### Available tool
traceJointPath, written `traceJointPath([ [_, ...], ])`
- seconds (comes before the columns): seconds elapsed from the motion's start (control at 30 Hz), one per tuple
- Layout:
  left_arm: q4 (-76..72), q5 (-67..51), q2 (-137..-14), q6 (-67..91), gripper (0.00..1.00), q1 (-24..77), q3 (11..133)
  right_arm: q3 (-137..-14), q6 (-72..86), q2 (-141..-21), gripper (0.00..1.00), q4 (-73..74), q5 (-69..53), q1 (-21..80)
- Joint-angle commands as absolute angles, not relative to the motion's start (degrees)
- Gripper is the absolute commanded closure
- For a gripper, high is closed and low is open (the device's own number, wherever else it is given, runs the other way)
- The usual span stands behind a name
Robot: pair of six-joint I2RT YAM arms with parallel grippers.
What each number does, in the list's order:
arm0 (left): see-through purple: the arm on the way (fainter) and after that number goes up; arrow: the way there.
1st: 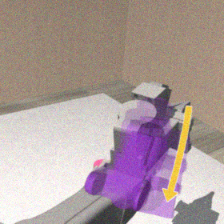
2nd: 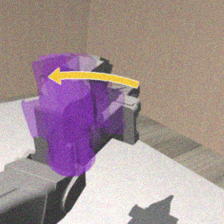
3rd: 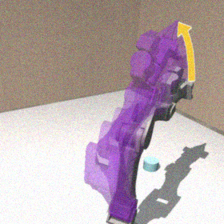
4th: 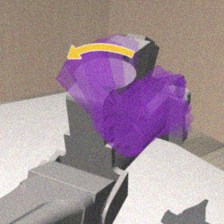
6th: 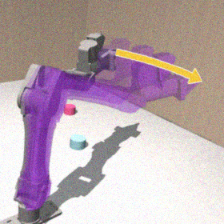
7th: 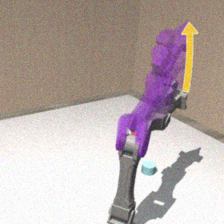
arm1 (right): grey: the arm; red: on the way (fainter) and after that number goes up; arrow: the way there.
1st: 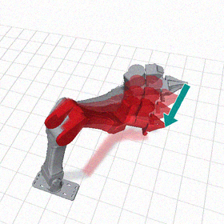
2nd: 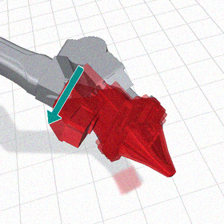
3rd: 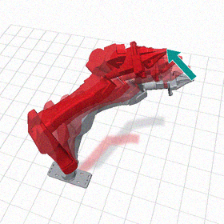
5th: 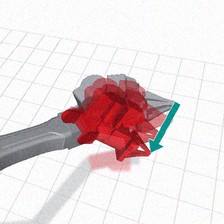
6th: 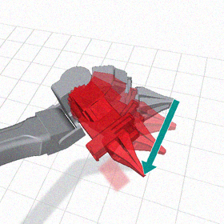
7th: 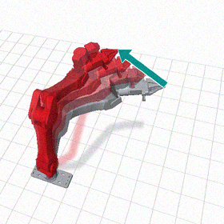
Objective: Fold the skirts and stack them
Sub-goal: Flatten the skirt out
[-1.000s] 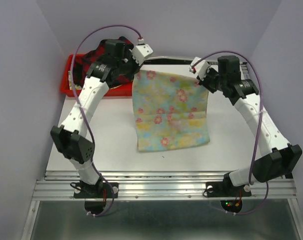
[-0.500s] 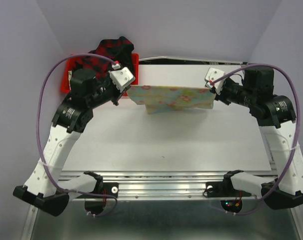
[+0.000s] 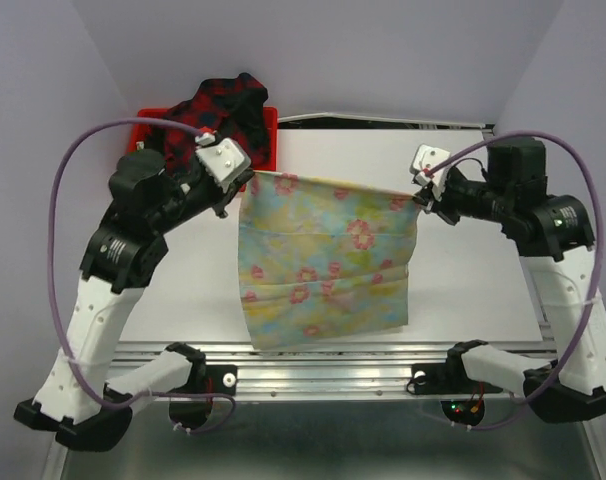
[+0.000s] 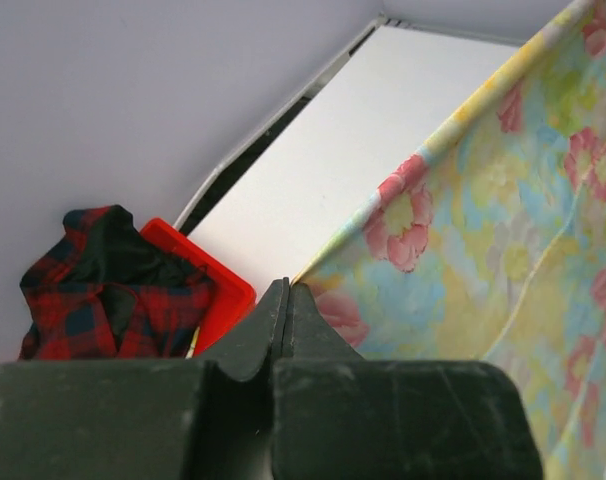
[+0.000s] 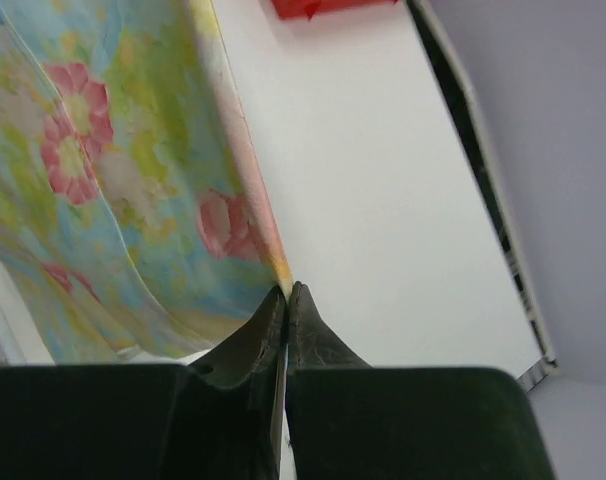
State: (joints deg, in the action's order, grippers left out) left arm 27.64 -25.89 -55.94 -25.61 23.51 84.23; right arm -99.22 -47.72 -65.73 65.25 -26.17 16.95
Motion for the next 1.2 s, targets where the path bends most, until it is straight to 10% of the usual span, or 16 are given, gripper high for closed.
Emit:
traceJointPath([
  [0.0,22.3,-16.7,-65.5,-28.0,1.00,21.6,86.0,-86.9,-46.5,-68.2,0.99,58.8,-10.5,14.9],
  [0.33,19.3,-16.1,-106.9,-27.2,0.99,24.0,112.9,-75.7,-45.5,-88.2,0.99,42.3,-13.3,0.5],
  [0.4,23.4,-14.6,-117.6,-26.2,0.61,24.1,128.3,-78.2,-45.4,-95.3,0.99,43.4,-14.1,-2.6],
  [0.5,32.9,-12.4,-126.7,-24.4,0.34,24.2,145.7,-80.3,-44.7,-100.5,0.88,45.4,-12.5,-3.2],
  [0.57,35.3,-13.4,-125.8,-24.3,0.06,24.2,144.6,-80.2,-43.2,-103.7,0.39,45.4,-11.4,-3.3],
  [0.63,31.1,-15.0,-117.6,-24.4,0.06,24.3,129.2,-81.3,-40.9,-105.1,0.05,44.5,-9.5,-3.3],
  [0.77,23.1,-14.2,-100.3,-29.3,0.07,26.0,99.8,-83.8,-37.5,-104.3,0.05,42.8,-6.8,-3.8],
  [1.17,24.9,-13.7,-88.4,-36.5,0.51,35.2,69.7,-81.3,-41.3,-100.4,0.48,46.7,-1.3,-3.8],
])
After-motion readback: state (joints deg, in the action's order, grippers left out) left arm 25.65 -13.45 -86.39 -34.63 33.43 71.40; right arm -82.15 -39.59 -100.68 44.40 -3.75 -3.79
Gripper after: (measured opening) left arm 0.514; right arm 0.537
